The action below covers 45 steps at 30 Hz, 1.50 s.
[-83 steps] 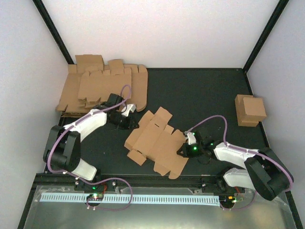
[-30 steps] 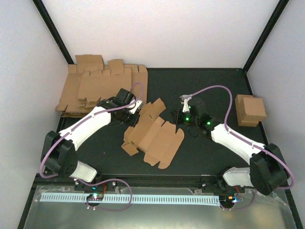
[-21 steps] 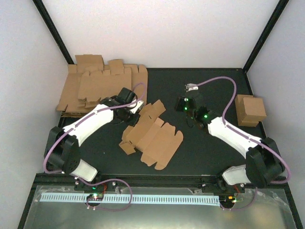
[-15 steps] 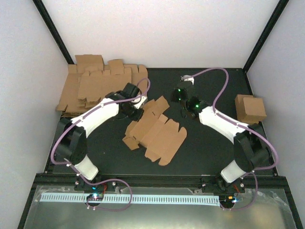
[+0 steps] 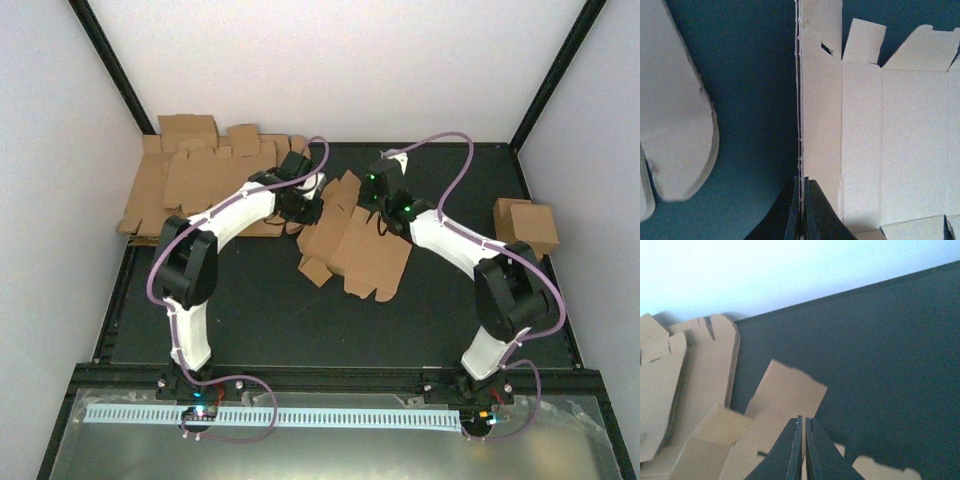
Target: Fold the paper box
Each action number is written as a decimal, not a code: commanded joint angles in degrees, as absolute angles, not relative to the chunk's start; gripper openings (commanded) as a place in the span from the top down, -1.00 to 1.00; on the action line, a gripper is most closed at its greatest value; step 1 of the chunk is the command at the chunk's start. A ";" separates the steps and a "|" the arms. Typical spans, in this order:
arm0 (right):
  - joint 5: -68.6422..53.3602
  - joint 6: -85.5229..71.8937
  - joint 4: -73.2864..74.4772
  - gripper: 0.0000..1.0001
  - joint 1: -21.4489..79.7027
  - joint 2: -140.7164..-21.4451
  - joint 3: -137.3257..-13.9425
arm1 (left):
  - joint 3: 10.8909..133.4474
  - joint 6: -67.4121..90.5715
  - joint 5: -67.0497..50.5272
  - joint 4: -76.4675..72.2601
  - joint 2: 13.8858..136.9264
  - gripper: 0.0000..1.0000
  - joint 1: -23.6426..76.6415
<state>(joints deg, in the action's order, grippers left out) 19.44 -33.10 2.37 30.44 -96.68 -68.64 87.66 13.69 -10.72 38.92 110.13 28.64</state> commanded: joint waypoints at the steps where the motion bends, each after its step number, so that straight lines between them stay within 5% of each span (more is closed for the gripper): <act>1: 21.14 -32.38 2.91 0.88 30.15 -98.78 -71.31 | 93.86 14.13 -11.27 37.37 113.45 0.97 28.54; 36: 13.41 -31.11 2.90 0.88 30.06 -91.76 -65.38 | 88.60 13.67 -15.83 34.63 110.68 0.97 26.35; 45: 12.53 -29.11 7.14 0.88 29.71 -88.91 -66.42 | 79.00 15.49 -16.66 33.33 103.70 0.97 26.54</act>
